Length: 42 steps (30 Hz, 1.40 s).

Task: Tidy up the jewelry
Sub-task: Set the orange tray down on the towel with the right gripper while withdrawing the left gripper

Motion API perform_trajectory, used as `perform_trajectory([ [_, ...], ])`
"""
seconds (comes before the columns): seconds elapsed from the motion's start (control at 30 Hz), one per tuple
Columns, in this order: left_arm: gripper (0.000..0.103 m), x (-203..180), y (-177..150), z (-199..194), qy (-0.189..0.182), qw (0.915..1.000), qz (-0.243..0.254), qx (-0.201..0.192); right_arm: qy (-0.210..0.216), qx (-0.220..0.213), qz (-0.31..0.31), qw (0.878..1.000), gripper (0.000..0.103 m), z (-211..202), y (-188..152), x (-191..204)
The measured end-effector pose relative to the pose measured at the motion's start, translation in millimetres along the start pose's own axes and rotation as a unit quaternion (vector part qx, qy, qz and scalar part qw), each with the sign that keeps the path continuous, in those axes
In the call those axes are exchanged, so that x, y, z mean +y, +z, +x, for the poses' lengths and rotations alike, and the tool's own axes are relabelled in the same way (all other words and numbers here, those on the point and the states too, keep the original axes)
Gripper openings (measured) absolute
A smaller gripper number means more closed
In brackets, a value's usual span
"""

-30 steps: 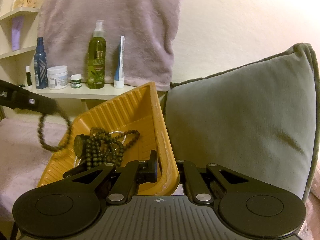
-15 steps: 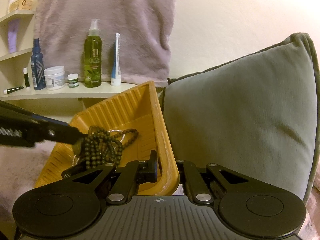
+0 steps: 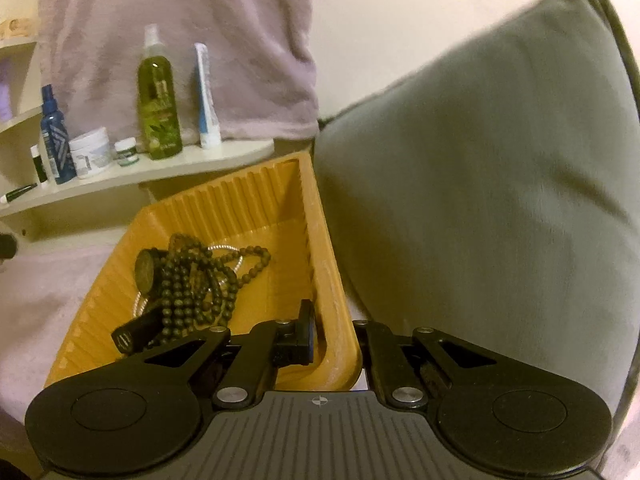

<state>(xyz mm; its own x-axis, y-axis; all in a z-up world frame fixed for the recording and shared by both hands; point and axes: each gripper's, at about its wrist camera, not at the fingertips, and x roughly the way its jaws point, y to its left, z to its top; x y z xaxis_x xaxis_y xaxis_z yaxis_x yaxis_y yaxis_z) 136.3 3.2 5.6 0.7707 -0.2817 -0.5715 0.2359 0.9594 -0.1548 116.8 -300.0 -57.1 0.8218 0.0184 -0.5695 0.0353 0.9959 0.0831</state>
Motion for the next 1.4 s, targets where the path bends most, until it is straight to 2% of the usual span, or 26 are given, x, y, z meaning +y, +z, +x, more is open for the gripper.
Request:
perform_trajectory([
  [0.13, 0.026, 11.8, -10.3, 0.0, 0.022, 0.9996, -0.011, 0.01, 0.006, 0.004, 0.014, 1.0, 0.008, 5.4, -5.6, -7.4],
  [0.3, 0.029, 17.7, -19.3, -4.5, 0.03, 0.9992, -0.019, 0.016, 0.013, 0.011, 0.025, 1.0, 0.011, 13.6, -9.8, -16.1],
  [0.5, 0.037, 15.9, -24.5, -8.9, 0.04, 0.9988, -0.021, 0.022, 0.026, 0.008, 0.04, 0.999, 0.014, 15.7, -16.2, -21.8],
  [0.57, 0.044, 15.2, -25.9, -10.5, 0.047, 0.9984, -0.018, 0.023, 0.034, 0.004, 0.048, 0.998, 0.02, 13.1, -16.0, -23.3],
  [0.6, 0.05, 14.8, -26.9, -11.6, 0.05, 0.9983, -0.017, 0.023, 0.038, 0.001, 0.051, 0.998, 0.032, 11.1, -15.9, -24.0],
  [0.63, 0.058, 14.9, -27.8, -13.1, 0.052, 0.9982, -0.018, 0.023, 0.041, -0.002, 0.056, 0.998, 0.051, 8.9, -16.0, -25.0],
  [0.7, 0.061, 14.9, -29.0, -15.6, 0.055, 0.9981, -0.018, 0.022, 0.043, -0.011, 0.061, 0.997, 0.062, 3.3, -16.3, -26.3],
  [0.77, 0.063, 14.4, -30.4, -17.7, 0.058, 0.9979, -0.016, 0.023, 0.043, -0.013, 0.063, 0.997, 0.062, -0.8, -16.1, -27.8],
  [0.93, 0.085, 12.5, -34.2, -25.7, 0.074, 0.9969, -0.017, 0.017, 0.041, -0.025, 0.06, 0.997, 0.063, -20.9, -15.1, -29.4],
  [1.0, 0.089, 11.5, -36.4, -28.7, 0.081, 0.9963, -0.022, 0.02, 0.043, -0.031, 0.06, 0.997, 0.064, -31.8, -12.3, -28.1],
  [1.07, 0.093, 10.4, -38.9, -31.7, 0.09, 0.9953, -0.024, 0.026, 0.043, -0.034, 0.057, 0.997, 0.067, -44.4, -6.7, -23.4],
  [1.13, 0.097, 9.3, -42.1, -36.0, 0.099, 0.9942, -0.031, 0.028, 0.042, -0.034, 0.053, 0.997, 0.077, -57.2, -0.1, -16.6],
  [1.23, 0.1, 5.7, -47.1, -43.6, 0.11, 0.9929, -0.034, 0.031, 0.042, -0.007, 0.036, 0.998, 0.085, -68.9, 8.9, -0.4],
  [1.4, 0.101, -2.0, -54.6, -54.8, 0.12, 0.9906, -0.04, 0.05, 0.076, 0.079, 0.029, 0.994, 0.086, -71.8, 14.6, 25.6],
])
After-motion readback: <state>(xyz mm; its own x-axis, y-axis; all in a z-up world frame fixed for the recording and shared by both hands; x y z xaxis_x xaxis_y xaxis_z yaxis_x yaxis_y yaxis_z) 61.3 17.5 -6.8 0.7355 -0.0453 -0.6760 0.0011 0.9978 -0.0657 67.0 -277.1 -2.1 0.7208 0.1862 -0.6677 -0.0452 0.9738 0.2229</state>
